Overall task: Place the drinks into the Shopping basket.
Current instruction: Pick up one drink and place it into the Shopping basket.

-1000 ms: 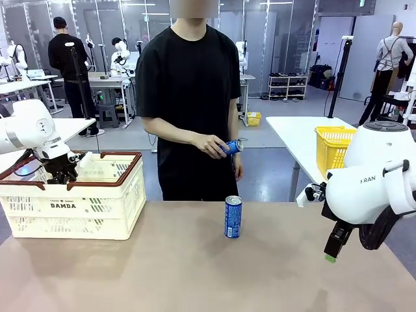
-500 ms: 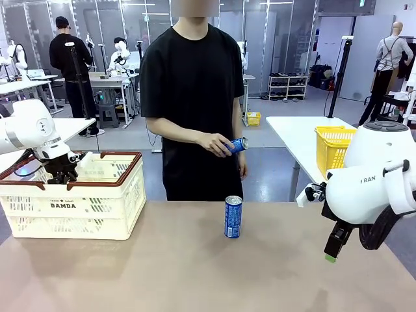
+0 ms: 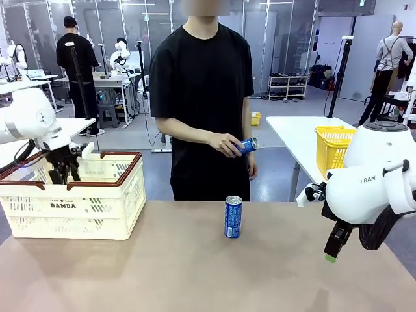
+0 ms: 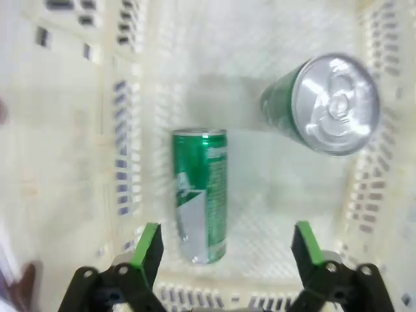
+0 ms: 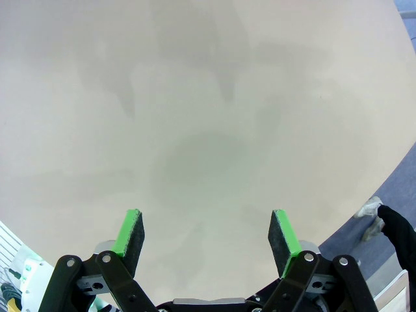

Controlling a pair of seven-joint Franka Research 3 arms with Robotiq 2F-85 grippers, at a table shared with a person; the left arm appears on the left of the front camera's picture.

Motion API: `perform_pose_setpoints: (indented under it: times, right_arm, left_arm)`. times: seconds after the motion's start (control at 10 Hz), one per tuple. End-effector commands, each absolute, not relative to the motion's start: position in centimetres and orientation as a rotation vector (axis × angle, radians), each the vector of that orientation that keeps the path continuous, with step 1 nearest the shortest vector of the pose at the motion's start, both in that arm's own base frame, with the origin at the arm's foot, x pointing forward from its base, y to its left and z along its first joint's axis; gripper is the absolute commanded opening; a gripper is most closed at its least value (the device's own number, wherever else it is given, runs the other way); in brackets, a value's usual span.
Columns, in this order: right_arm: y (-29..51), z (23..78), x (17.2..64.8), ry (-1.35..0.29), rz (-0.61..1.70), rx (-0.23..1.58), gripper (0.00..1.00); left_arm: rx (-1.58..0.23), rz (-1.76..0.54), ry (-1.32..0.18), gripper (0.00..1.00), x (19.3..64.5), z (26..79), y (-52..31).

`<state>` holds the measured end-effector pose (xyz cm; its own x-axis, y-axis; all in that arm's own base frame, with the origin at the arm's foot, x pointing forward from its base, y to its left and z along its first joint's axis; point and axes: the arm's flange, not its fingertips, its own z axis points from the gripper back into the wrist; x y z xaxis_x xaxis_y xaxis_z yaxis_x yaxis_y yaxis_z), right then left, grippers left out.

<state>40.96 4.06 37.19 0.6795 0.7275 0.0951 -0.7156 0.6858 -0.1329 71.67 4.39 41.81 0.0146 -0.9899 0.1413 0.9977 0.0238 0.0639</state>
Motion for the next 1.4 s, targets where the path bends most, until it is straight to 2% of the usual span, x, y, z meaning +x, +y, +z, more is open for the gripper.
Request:
perform_pose_setpoints:
  times: [0.0, 0.3, 0.7, 0.9, 1.0, 1.3]
  right_arm:
    - [4.0, 37.2, 40.9, -0.142, 0.811, -0.090, 0.96]
    - [4.0, 37.2, 40.9, -0.142, 0.811, -0.090, 0.96]
    - [4.0, 37.2, 40.9, -0.142, 0.811, -0.090, 0.96]
    - [4.0, 37.2, 40.9, -0.142, 0.811, -0.090, 0.96]
    - [4.0, 37.2, 40.9, -0.142, 0.811, -0.090, 0.96]
    - [4.0, 37.2, 40.9, -0.142, 0.811, -0.090, 0.96]
  left_arm:
    - [0.078, -1.589, -0.148, 1.00, 68.3, 45.8, 1.8]
    - [0.127, -1.706, -0.154, 1.00, 63.2, 50.9, -4.0]
    - [0.170, -1.846, -0.151, 1.00, 58.6, 53.1, -9.0]
    - [0.161, -1.910, -0.156, 1.00, 58.1, 53.3, -8.9]
    - [0.126, -1.842, -0.148, 1.00, 58.9, 54.0, -10.3]
    - [0.126, -1.842, -0.148, 1.00, 58.9, 54.0, -10.3]
